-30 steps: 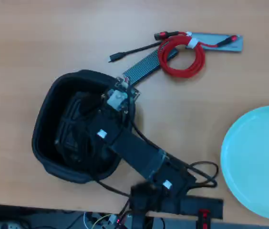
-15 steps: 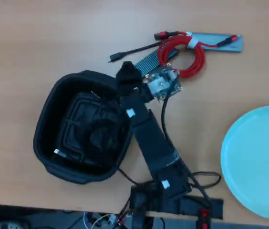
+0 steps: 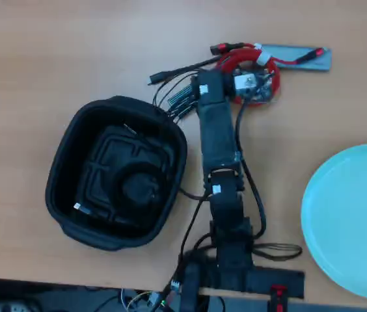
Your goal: Put a black charging cable in a black bowl and put a red charging cable in a green bowl
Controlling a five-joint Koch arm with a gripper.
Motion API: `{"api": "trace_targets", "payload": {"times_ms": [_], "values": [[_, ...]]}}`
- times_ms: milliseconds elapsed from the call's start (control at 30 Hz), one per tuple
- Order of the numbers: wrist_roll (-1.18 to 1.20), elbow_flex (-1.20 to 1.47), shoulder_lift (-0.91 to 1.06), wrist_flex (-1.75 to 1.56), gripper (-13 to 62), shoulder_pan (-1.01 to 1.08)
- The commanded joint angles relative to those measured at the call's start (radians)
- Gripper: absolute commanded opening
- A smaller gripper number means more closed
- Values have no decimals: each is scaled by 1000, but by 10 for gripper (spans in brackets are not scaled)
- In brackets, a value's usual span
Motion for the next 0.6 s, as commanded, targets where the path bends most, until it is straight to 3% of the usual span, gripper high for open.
{"api": "trace_targets", "payload": {"times_ms": [0, 167, 567], "values": [[-2, -80, 20, 2, 518, 61], [0, -75, 11, 2, 517, 132], [8, -147, -176, -3, 517, 75]]}}
